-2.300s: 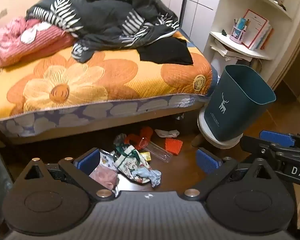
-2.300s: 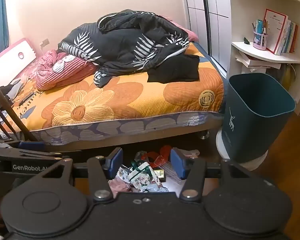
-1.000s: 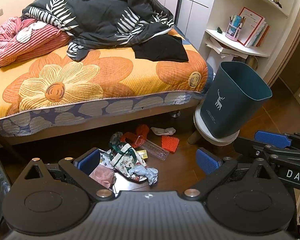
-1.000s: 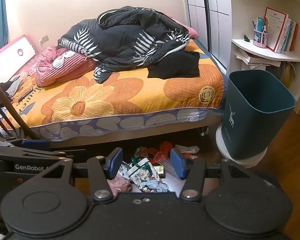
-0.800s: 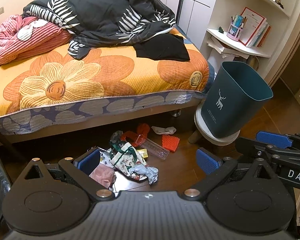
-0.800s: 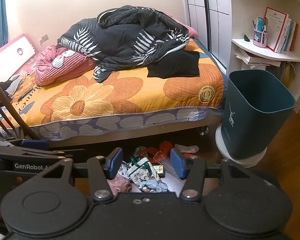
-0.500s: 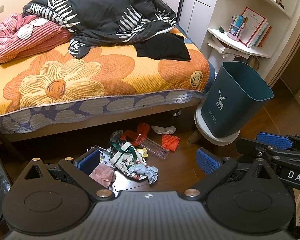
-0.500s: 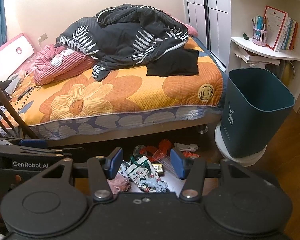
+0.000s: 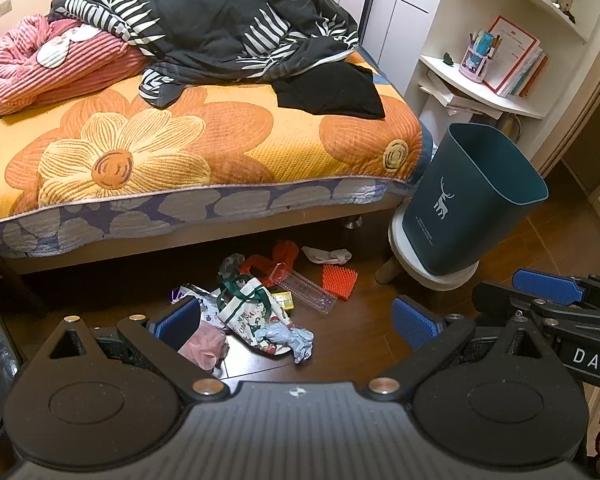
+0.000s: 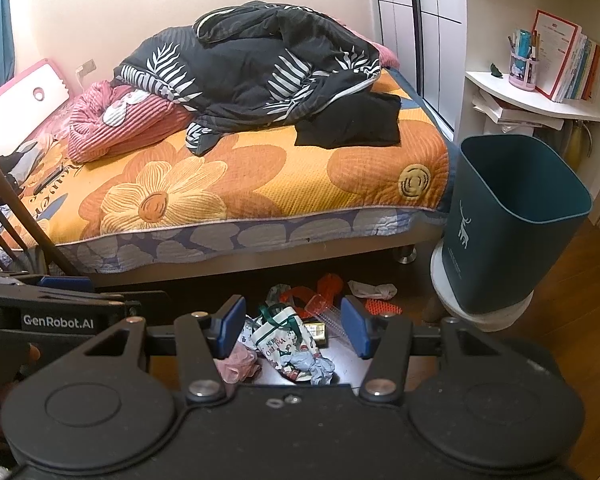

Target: Collect trash

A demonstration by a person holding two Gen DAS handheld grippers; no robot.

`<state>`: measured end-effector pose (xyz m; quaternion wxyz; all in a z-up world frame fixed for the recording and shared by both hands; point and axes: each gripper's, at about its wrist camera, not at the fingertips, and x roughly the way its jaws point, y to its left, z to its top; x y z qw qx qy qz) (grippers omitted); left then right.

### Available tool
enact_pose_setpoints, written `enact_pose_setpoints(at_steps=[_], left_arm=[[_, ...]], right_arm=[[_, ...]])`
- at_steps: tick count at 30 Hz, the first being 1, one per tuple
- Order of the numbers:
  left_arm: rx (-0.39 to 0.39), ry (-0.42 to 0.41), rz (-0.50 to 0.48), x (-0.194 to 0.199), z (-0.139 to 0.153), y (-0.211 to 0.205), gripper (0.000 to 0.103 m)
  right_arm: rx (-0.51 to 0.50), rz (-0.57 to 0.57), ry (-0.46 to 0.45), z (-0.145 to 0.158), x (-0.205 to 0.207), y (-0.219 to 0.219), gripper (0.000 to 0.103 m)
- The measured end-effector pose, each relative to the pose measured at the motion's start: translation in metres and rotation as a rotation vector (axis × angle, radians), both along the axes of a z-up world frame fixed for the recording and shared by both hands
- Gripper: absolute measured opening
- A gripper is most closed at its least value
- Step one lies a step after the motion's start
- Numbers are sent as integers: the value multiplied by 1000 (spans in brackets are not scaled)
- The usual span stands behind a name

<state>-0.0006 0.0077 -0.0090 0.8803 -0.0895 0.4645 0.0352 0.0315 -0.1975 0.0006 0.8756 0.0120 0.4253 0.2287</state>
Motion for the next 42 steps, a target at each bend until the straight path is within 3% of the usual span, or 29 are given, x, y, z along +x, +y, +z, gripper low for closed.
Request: enact_pose_setpoints(at_steps=[22, 30, 36, 42], left_arm=[[-23, 25, 19, 9, -11, 4, 103], [-42, 60, 89, 38, -33, 40, 103], [2, 100, 202, 81, -71, 87, 103], [-18, 234, 257, 126, -140, 122, 102]], right_arm=[[-21, 18, 36, -11, 10, 5, 53], [-50, 64, 53, -31, 42, 16, 53], [-41, 140, 56, -64, 87, 32, 53], [-96, 214, 137, -137, 136, 63, 53]])
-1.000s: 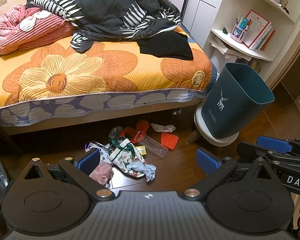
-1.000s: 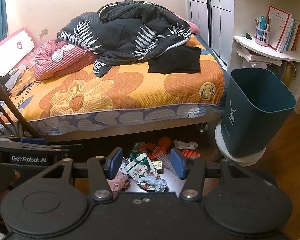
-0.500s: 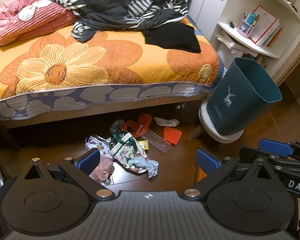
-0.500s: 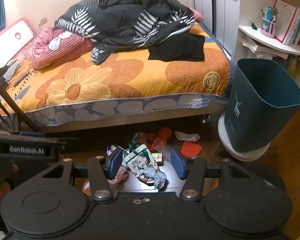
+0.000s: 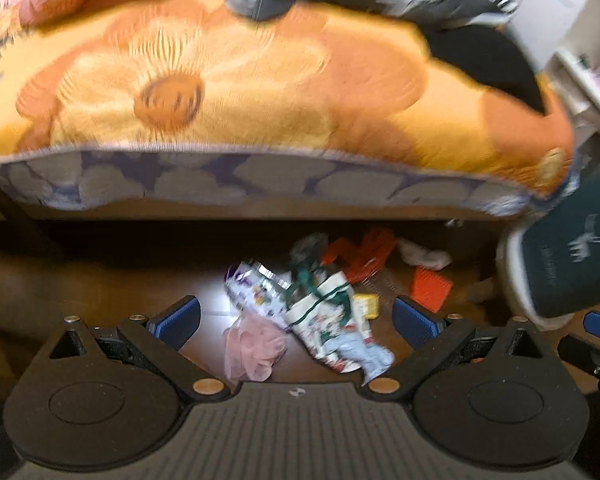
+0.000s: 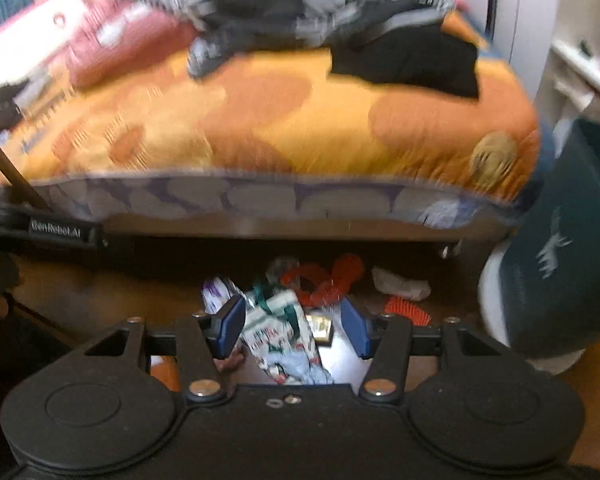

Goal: Collect trash
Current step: 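Lower both tools toward the trash pile under the bed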

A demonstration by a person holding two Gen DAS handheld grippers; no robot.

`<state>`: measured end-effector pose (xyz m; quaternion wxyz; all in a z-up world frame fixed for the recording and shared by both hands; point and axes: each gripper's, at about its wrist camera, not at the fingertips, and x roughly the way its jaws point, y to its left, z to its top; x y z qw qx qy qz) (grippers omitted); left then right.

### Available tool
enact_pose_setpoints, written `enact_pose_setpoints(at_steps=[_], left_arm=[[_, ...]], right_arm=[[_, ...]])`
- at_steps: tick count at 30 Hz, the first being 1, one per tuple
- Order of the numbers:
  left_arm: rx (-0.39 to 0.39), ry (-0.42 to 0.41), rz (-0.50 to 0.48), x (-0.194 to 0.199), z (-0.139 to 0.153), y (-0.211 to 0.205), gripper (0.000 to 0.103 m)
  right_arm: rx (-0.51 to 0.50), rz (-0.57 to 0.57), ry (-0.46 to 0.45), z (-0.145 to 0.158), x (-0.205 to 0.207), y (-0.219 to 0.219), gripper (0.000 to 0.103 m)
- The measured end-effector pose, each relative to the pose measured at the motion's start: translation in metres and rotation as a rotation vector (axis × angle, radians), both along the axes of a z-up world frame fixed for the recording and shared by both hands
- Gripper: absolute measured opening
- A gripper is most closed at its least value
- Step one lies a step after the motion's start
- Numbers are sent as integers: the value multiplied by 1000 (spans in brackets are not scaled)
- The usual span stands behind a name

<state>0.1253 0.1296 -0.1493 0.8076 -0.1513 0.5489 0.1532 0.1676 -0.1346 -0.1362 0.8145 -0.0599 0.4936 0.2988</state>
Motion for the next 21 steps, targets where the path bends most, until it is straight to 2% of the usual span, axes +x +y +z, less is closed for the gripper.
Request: enact_pose_setpoints(at_steps=[5, 8, 11, 18, 21], left_arm=[[-28, 183, 51, 34, -79, 23, 102], [-27, 304, 53, 52, -130, 32, 102], [-62, 407, 60, 62, -172, 40, 102], [-88, 561, 94, 73, -254, 57, 102], [-101, 624, 99, 76, -287, 57, 102]], right_arm=[[-42, 81, 100, -74, 27, 29, 53], [-93, 140, 157, -115, 31, 48, 53], [-153, 235, 203, -161, 31, 67, 53], [-231, 399, 250, -246, 24, 97, 51], [-262, 460, 249, -270, 19, 105, 50]])
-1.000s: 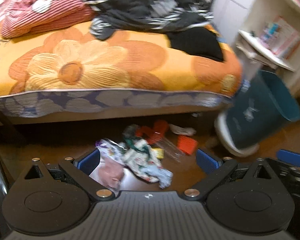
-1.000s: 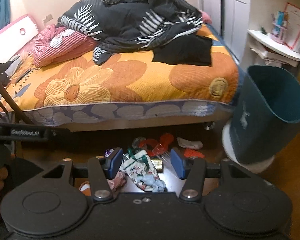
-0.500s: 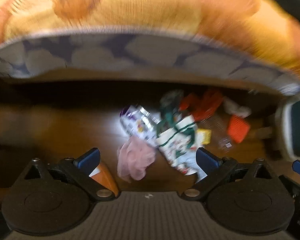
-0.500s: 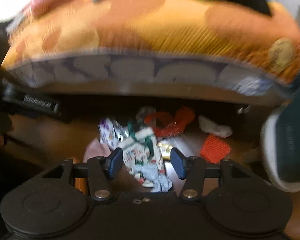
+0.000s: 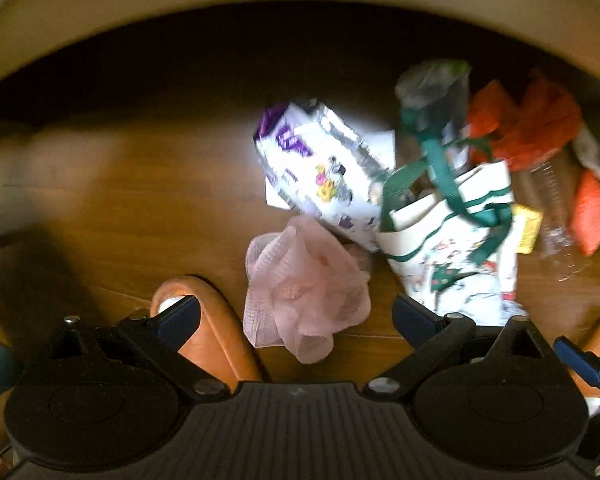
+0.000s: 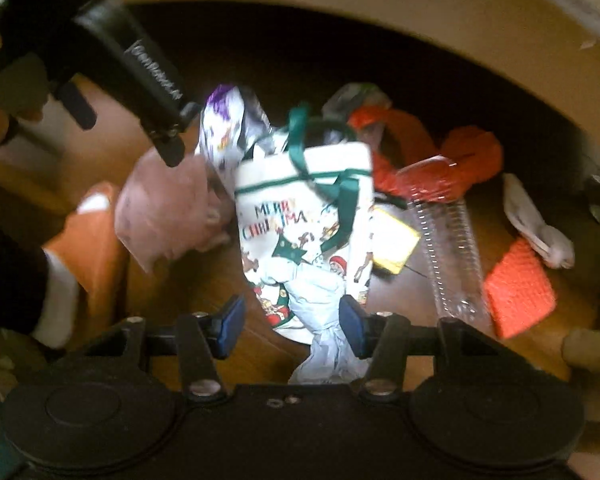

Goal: Collect trash
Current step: 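Lower both tools toward the trash pile under the bed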

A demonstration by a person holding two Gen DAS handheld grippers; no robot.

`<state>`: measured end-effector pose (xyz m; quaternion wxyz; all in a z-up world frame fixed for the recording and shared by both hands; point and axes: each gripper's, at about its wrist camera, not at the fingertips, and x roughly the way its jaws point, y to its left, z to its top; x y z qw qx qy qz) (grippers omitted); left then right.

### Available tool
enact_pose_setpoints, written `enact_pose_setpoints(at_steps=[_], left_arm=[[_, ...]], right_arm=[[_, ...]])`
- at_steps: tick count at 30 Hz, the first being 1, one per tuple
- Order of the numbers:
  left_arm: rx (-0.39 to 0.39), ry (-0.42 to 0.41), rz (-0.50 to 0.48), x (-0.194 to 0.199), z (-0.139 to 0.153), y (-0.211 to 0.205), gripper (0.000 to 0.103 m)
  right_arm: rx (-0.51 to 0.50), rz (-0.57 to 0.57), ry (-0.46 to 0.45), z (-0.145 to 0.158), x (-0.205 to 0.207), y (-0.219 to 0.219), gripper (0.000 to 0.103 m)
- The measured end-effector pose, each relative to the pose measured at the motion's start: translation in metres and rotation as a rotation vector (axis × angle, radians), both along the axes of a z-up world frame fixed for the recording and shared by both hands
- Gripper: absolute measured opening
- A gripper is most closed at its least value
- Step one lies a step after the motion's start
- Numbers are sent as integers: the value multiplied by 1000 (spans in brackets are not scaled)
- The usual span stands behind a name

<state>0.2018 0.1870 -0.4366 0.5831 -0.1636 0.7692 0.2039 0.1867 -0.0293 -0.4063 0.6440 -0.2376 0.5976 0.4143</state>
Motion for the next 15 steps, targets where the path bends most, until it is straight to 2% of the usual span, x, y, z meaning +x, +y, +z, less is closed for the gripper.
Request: enact_pose_setpoints(at_steps=[6, 8, 14, 15], left_arm=[[-33, 82, -14, 0, -52, -5, 102], [-41, 100, -9, -1, -64, -3, 102], [-62, 114, 28, 1, -93, -1, 101], [-67, 118, 32, 0, -97, 0, 97]], right_arm=[[-22, 93, -2, -37, -6, 7, 50], [-31, 121, -31, -47, -7, 10, 50], [-66, 112, -62, -72, 3, 10, 49], [-66, 112, -59, -75, 5, 10, 49]])
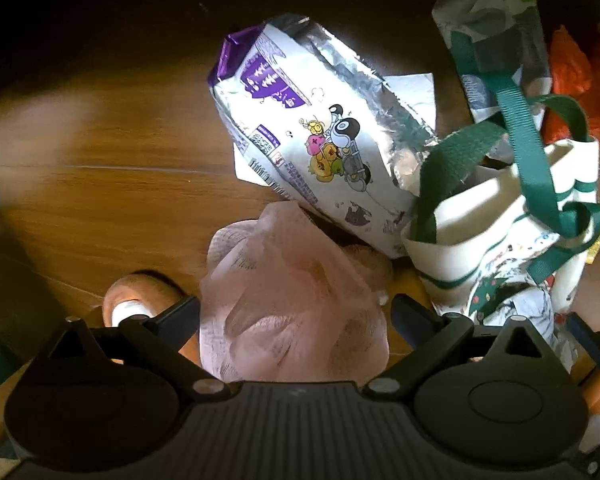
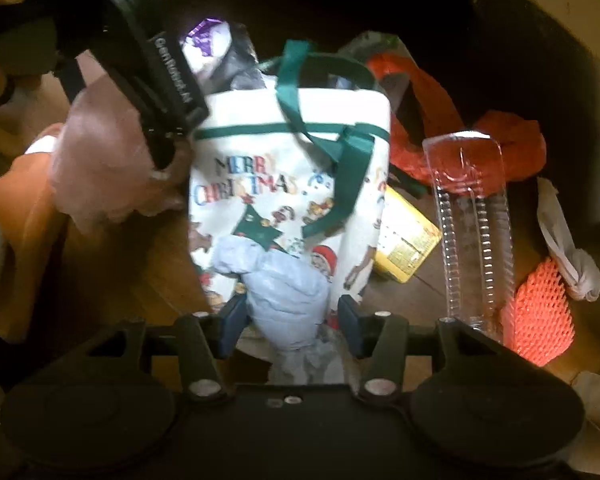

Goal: Collect trash
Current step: 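Lower both tools toward the trash pile under the bed, then grasp the pink mesh puff with left tool while right tool grasps white tissue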

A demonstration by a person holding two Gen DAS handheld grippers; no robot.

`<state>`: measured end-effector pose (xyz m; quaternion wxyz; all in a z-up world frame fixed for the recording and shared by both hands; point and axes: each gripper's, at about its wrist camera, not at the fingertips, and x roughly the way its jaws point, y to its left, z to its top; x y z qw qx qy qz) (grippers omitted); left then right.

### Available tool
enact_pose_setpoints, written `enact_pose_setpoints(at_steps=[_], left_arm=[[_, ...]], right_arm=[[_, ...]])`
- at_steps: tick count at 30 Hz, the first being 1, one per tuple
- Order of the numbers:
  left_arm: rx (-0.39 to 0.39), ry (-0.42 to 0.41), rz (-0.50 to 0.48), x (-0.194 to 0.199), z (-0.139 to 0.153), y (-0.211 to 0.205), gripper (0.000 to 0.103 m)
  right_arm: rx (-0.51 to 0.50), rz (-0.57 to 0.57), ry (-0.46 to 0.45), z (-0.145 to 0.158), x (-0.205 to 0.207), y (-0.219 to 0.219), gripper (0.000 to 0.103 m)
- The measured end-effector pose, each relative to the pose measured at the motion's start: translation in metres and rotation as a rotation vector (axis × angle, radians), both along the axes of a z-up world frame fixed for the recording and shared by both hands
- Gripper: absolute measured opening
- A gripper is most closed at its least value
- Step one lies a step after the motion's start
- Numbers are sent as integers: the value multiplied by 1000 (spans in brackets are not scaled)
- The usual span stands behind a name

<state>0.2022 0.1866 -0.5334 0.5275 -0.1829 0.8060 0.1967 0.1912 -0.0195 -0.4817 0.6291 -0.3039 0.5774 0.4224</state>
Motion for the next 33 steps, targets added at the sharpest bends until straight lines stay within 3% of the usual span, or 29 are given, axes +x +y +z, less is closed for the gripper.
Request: enact_pose_setpoints(at_steps=[4, 5, 12, 13, 14, 16, 21, 23, 27, 33], left_arm=[[-21, 6, 30, -3, -10, 2, 86], [-25, 3, 32, -2, -11, 2, 83], [-53, -9, 63, -3, -12, 3, 38], [-53, -5, 62, -3, -11, 3, 32], [-54, -2, 65, -3, -9, 3, 32], [-58, -3, 69, -4, -5, 2, 26], [-46, -6, 40, -2, 20, -1, 25], [-30, -5, 34, 0, 34, -2, 25], [-26, -42, 78, 6, 83, 0, 25], [-81, -174, 143, 14, 168, -10, 25]], right_arm=[[12, 3, 2, -5, 1, 2, 47], [14, 8, -1, -5, 0, 3, 42], [1, 53, -41, -5, -5, 11, 24], [1, 55, -46, -3, -6, 12, 3], [2, 55, -43, 0, -5, 13, 0], [1, 49, -49, 7, -5, 16, 0], [32, 42, -52, 28, -2, 16, 0], [37, 47, -45, 33, -2, 15, 12], [64, 66, -53, 34, -5, 11, 21], [21, 108, -71, 22, -17, 12, 29]])
